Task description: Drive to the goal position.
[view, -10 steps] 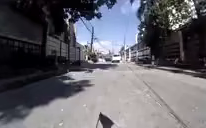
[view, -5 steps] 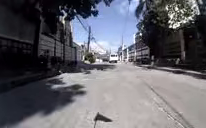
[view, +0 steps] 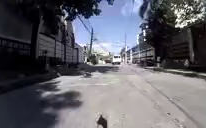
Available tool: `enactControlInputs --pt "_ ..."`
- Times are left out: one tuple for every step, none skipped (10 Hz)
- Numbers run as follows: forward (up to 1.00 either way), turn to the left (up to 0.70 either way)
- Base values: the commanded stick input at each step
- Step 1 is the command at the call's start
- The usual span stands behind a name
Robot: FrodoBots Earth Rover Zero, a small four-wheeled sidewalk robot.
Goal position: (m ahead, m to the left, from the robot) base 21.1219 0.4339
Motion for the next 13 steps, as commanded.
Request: enactControlInputs --pt "1.0 0.03" --pt "1.0 0.03" --pt "1.0 0.03" --pt "1.0 0.03" --pt "1.0 0.03" --pt "1.0 0.03" --pt "1.0 0.03" --pt "1.0 0.03" --pt "1.0 0.03" --pt "1.0 0.03" --pt "1.0 0.03" --pt "1.0 0.03" --pt "1.0 0.03"
